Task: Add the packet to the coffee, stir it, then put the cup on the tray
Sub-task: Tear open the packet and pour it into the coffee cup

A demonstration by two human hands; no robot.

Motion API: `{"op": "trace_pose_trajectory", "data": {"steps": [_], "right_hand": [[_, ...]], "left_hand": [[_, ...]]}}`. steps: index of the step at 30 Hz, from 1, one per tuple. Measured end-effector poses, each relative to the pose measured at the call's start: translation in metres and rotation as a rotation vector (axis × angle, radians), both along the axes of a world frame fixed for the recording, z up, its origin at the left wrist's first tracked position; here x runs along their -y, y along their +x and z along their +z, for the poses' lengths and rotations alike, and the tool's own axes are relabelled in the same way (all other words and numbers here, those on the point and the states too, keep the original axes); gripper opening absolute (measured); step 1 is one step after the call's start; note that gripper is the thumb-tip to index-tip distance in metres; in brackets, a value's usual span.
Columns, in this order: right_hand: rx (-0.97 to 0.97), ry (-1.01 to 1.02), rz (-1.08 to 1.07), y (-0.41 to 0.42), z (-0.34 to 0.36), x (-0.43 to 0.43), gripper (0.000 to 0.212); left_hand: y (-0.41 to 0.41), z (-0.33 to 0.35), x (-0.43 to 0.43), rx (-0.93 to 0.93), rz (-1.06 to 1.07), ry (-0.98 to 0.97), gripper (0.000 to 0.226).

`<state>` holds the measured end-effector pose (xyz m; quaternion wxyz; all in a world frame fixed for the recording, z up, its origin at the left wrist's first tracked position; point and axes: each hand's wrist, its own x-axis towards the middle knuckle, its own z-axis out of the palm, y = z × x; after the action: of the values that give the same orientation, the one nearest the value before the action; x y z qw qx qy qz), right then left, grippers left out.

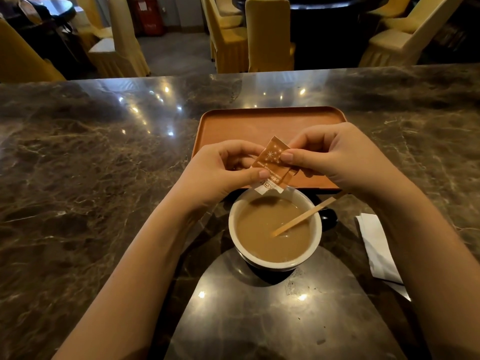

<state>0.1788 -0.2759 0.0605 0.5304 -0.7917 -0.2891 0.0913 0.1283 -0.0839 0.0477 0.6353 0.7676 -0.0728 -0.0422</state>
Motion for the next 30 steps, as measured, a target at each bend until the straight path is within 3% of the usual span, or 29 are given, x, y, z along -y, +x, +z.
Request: {"op": "trace_pose_trajectory", "data": {"steps": [30], "right_hand": [[0.050, -0.044, -0.022, -0.0030, -0.0005, 0.0023, 0.005]], "left_hand": [[-0.0028, -0.0015, 0.0043, 0.063, 0.051, 0.118, 0.028]]}}
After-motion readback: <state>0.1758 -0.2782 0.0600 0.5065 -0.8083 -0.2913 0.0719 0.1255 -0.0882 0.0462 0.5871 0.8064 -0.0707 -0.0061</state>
